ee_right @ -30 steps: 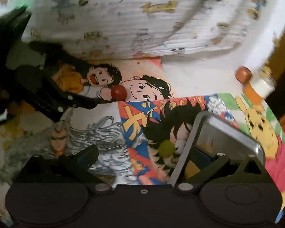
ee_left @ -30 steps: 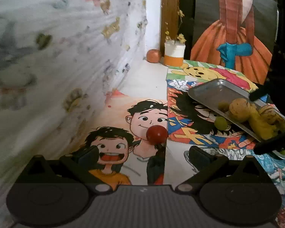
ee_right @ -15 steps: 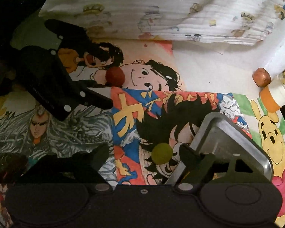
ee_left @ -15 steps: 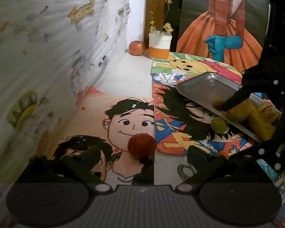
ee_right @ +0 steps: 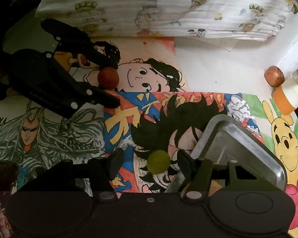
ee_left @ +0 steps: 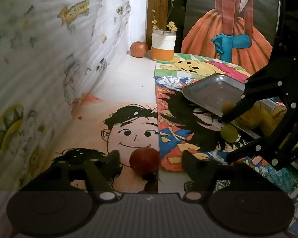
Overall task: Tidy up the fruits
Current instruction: 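Grasp a red tomato with the left tool while the right tool grasps a green grape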
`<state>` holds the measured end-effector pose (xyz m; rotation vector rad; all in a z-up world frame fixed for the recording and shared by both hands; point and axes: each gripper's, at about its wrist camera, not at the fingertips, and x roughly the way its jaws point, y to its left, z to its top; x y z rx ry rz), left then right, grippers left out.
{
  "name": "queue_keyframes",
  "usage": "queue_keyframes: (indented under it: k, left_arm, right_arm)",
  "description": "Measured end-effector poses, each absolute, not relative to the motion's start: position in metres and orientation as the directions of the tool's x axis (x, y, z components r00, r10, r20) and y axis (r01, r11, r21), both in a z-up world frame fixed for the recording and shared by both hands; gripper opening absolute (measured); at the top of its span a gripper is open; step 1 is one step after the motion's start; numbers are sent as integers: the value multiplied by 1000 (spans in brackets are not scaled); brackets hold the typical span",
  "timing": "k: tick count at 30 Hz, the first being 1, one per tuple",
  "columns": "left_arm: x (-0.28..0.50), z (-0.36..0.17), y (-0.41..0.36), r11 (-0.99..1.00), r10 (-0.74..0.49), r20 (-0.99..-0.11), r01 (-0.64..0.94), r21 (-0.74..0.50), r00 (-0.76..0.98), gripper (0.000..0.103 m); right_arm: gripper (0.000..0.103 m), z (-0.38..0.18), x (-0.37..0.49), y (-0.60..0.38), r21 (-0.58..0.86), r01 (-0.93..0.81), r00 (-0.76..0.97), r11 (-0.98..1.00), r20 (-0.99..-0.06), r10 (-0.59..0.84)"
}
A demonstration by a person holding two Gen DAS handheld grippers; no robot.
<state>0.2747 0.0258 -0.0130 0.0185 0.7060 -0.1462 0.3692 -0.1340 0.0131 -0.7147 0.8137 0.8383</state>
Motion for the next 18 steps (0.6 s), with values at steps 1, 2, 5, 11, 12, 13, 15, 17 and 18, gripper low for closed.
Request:
queue_keyframes:
  k: [1, 2, 5, 11, 12, 13, 15, 17, 18]
  left_arm:
    - [274, -13, 26, 990, -126, -647, 138, -32, 752, 64]
    - [274, -12, 25, 990, -128, -646, 138, -35, 753, 60]
    - [272, -11, 25, 989, -136, -643, 138, -47, 753, 52]
    - [270, -11, 21, 992, -111, -634, 128, -20, 765, 41]
    - [269, -11, 22, 992, -108, -633, 124, -19, 767, 40]
    - [269, -10, 22, 993, -105, -631, 121, -19, 768, 38]
    - [268, -10, 22, 993, -104, -628, 121, -15, 771, 37]
    - [266, -9, 22, 993, -98, -625, 121, -6, 774, 35]
    - [265, -9, 21, 993, -96, -624, 122, -1, 776, 35]
  right_arm:
    - [56, 13, 369, -134, -219, -849, 416, 482, -839, 351]
    - [55, 14, 369, -134, -216, -849, 413, 482, -840, 352]
    - [51, 14, 369, -134, -205, -850, 406, 485, -842, 356]
    - [52, 13, 368, -138, -183, -836, 410, 517, -835, 368]
    - [52, 13, 368, -139, -179, -834, 411, 522, -833, 370]
    - [52, 13, 368, -139, -175, -832, 412, 527, -832, 373]
    - [52, 14, 368, -141, -160, -828, 409, 538, -829, 382]
    - [52, 15, 369, -143, -144, -824, 405, 548, -826, 392]
    - [52, 16, 369, -145, -135, -823, 402, 551, -824, 398]
